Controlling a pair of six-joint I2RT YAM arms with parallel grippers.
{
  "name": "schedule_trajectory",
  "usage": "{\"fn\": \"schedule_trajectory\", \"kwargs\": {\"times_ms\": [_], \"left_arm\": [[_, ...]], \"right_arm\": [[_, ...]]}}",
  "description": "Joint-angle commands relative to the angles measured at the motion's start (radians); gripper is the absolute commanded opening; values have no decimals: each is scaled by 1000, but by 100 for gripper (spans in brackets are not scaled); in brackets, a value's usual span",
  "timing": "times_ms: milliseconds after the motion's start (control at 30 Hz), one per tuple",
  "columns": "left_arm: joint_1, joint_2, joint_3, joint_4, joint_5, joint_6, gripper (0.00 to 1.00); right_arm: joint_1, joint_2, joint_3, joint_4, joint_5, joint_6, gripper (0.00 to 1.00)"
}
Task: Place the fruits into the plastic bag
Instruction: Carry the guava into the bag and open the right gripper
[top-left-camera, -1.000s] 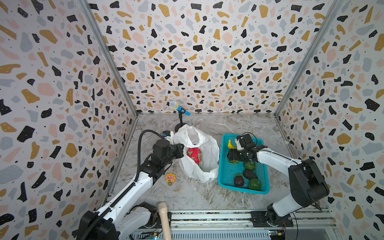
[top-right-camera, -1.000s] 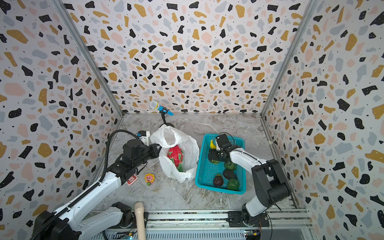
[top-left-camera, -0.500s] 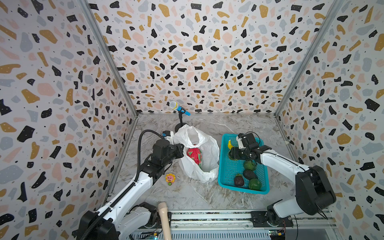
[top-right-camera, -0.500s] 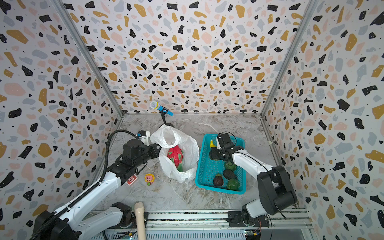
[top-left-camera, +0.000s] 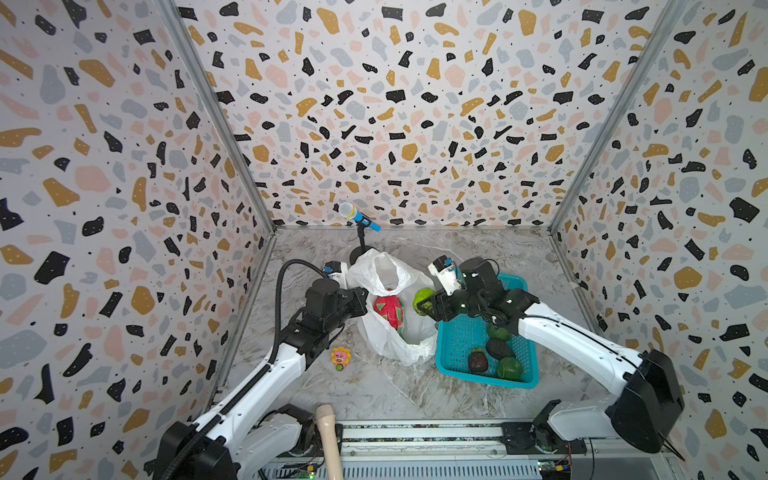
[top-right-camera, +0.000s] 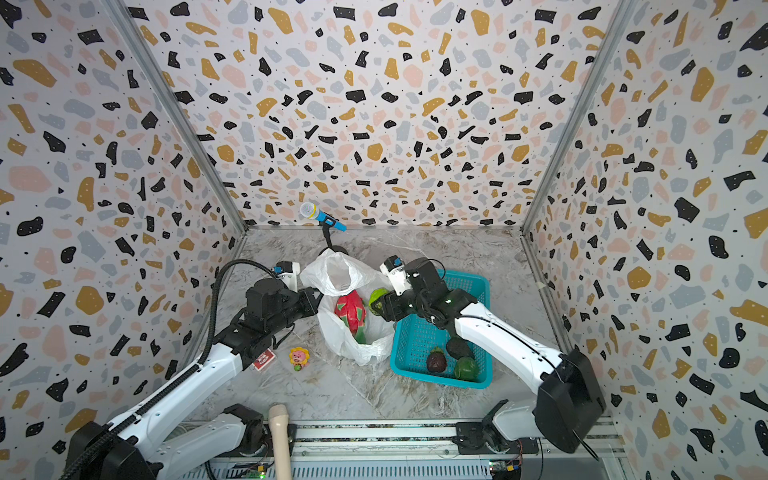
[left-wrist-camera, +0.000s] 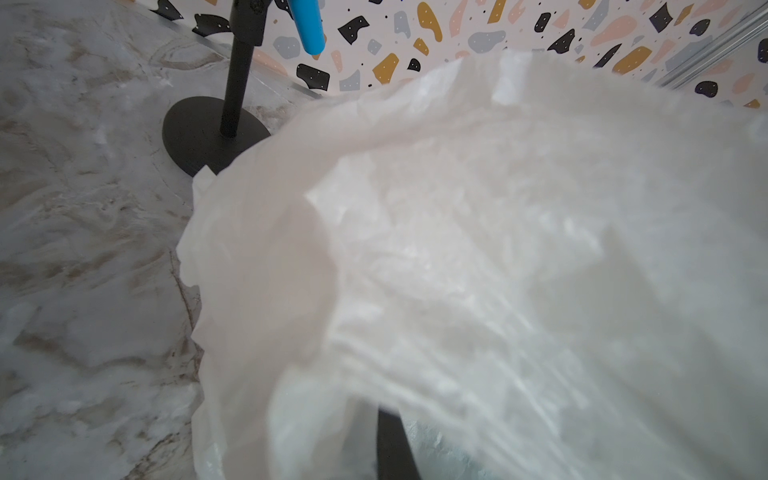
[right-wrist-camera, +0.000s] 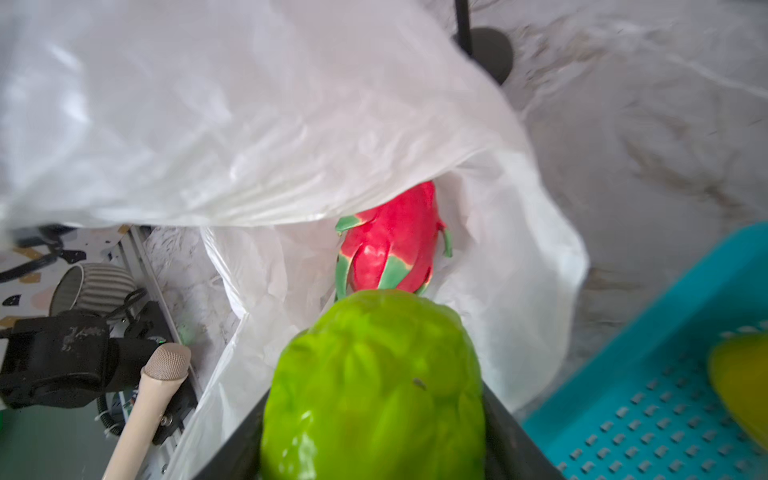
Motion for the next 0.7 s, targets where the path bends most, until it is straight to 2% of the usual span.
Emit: {"fn": "schedule_trajectory", "kwargs": {"times_ms": [0,133,233,333,433,667], "left_arm": [[5,-3,-1,38,9,1,0],[5,-10,-3,28,6,1,0],[5,-15,-5,29,3,1,0],[4,-9,1,25,1,5,0],[5,-5,2,23,2,7,0],[5,10,6,28,10,8,0]], "right_arm": [[18,113,75,11,-11,36,51],[18,277,209,-54,60,51,51],[17,368,298,-78,92,48,57],[17,426,367,-93,102,43,83],[17,435,395,-91,105,43,91],[14,320,331,-79,109,37,94]]}}
